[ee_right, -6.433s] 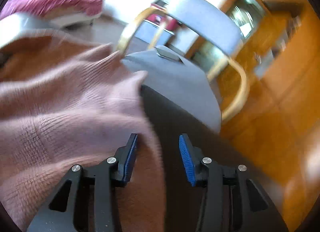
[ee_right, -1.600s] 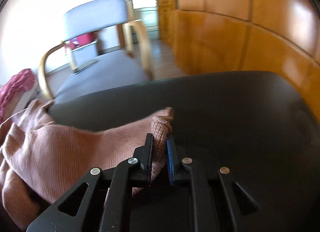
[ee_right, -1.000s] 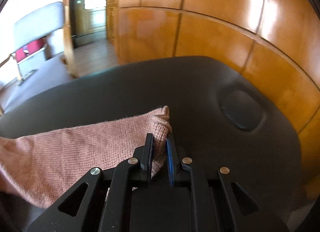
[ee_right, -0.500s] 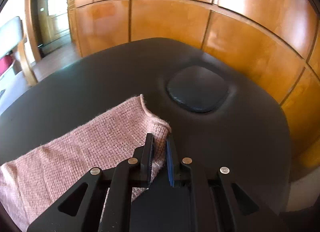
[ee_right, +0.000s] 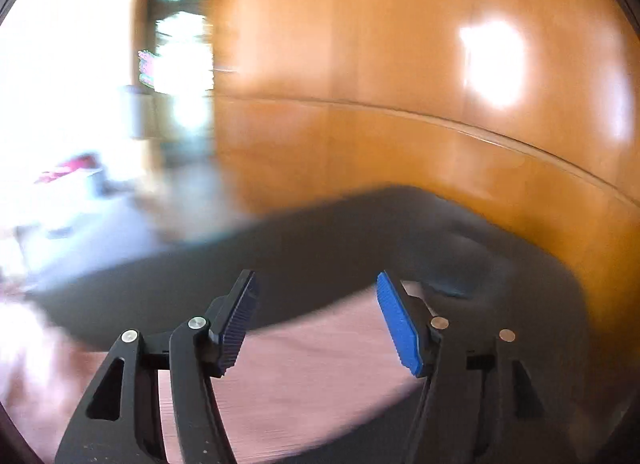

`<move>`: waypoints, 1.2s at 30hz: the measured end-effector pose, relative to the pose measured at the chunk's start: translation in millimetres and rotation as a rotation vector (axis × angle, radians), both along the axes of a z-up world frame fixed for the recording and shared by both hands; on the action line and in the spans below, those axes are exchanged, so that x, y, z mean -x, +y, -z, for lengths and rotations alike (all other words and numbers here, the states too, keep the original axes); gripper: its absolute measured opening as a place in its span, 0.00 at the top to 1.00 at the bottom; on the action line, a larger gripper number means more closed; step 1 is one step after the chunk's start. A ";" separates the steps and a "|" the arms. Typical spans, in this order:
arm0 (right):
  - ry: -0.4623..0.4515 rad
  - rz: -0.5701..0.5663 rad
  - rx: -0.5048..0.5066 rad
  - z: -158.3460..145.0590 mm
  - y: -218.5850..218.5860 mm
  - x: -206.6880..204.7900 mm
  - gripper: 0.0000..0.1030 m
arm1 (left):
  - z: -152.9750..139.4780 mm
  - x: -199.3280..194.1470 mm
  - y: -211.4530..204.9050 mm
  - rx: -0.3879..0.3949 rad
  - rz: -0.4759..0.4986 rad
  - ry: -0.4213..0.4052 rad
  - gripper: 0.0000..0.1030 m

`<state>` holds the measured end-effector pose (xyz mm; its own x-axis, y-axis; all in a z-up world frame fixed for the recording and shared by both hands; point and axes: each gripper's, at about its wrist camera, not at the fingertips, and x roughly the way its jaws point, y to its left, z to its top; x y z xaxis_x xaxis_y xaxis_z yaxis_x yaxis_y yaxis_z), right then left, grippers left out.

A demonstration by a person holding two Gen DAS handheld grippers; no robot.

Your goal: Fold clothes

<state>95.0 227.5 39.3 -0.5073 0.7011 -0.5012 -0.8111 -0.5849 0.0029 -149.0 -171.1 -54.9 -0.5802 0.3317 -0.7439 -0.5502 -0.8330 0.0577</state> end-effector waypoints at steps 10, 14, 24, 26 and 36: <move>-0.165 -0.745 0.192 42.8 -182.1 182.3 0.69 | 0.3 -0.2 -1.0 -0.004 0.001 -0.001 0.79; -0.281 -0.699 0.218 78.2 -166.1 211.2 0.69 | -0.9 1.2 -4.0 -0.025 0.004 -0.016 0.79; -0.246 -0.689 0.216 83.8 -159.9 214.5 0.65 | -24.5 -4.2 -38.7 -0.197 0.035 -0.188 0.80; -0.241 -0.691 0.221 84.5 -155.4 214.6 0.65 | -33.9 -17.1 -47.4 -0.196 0.053 -0.223 0.80; -0.222 -0.697 0.234 86.7 -140.2 215.5 0.64 | -47.1 -103.1 -36.6 -0.111 0.276 -0.343 0.79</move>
